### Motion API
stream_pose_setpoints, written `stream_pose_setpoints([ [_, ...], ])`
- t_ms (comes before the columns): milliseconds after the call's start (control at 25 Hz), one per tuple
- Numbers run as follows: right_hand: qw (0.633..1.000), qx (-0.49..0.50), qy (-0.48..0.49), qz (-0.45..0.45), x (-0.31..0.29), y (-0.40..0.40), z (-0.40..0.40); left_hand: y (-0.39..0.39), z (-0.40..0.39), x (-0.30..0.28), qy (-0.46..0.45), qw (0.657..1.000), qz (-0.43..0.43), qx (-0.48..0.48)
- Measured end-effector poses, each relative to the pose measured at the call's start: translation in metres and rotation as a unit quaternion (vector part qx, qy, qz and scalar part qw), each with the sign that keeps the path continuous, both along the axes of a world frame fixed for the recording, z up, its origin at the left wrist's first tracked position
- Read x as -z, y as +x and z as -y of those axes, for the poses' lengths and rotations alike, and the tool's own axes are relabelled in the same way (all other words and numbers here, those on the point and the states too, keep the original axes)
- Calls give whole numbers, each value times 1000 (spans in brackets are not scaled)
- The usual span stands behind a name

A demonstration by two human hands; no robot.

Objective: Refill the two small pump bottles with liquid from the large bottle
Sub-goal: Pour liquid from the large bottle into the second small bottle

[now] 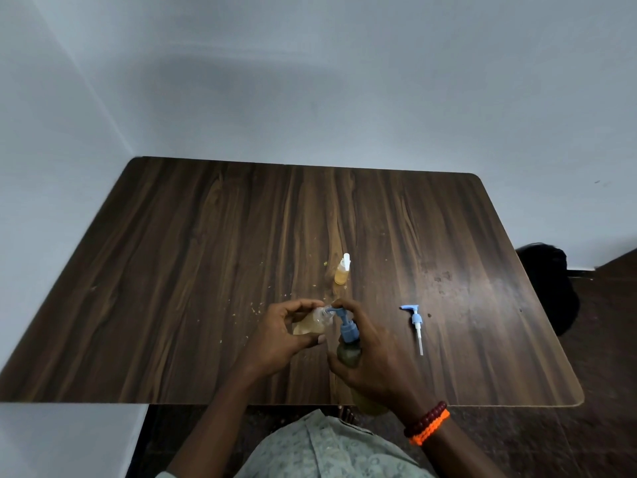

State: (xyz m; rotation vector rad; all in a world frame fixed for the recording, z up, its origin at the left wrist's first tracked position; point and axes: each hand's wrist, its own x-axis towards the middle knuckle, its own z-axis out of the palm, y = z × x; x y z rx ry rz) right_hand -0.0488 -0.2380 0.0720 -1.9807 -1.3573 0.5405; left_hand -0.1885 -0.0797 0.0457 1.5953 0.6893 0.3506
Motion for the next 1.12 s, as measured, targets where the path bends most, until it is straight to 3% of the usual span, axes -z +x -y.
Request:
stream_pose_setpoints([
  [880,999,-25,-23,7,-3,6,-2,3,-1,-3,2,1000,-4,-1],
  [1120,1000,14,7,-17,2,4,-3,4,2,1,3,1000,-19,10],
])
